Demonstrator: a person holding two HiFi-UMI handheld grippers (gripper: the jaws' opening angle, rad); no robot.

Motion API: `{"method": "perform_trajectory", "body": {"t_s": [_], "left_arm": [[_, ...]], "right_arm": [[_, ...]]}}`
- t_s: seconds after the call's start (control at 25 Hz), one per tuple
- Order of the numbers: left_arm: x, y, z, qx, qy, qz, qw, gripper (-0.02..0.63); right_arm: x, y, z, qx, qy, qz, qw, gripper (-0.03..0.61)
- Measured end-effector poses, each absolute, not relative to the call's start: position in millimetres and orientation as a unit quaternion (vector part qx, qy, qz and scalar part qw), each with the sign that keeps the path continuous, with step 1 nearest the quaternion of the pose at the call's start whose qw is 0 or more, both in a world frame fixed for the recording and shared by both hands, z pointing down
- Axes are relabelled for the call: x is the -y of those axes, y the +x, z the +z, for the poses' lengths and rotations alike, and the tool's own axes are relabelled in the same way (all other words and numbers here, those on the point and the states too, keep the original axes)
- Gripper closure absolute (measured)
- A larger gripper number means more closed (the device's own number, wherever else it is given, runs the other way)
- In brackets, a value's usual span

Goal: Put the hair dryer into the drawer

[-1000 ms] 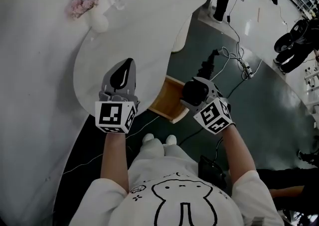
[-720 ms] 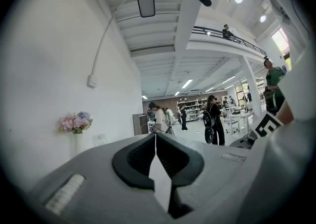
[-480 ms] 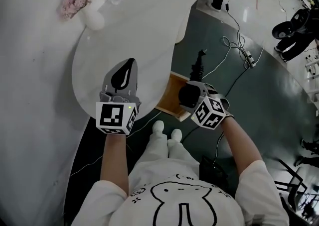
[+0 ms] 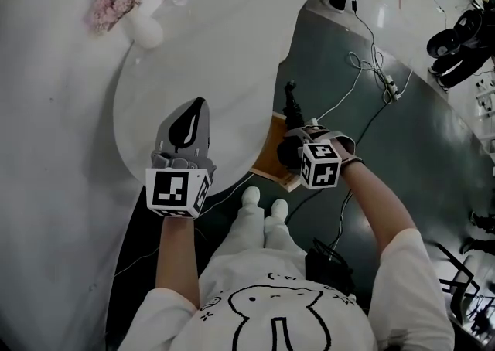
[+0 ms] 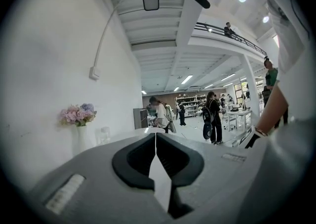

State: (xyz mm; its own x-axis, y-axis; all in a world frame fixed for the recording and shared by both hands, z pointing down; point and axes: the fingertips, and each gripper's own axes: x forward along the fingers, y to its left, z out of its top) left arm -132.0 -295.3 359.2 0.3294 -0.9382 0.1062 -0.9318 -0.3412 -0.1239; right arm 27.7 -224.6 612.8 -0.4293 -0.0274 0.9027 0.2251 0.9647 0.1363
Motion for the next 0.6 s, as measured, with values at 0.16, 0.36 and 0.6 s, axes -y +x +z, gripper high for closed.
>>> {"method": "perform_trajectory", "body": {"t_s": [0.16,0.36,0.6], "left_arm": [[294,-134,366,-0.572,-0.816,-0.084,0.017,0.594],[293,-137,373,-0.574,-0.814,-0.088,0.009,0.594],[294,-145,380,-0.579,-0.81,-0.093,0.005,0.594]], "right_arm": [[219,24,629,0.818,-0.107,-0.12,0.552,0.225],[213,21,643,0.792,-0.157,-0.142,0.573,0.225],[209,23,659,0.758,-0.211,-0.179,0.591,0.225]]}}
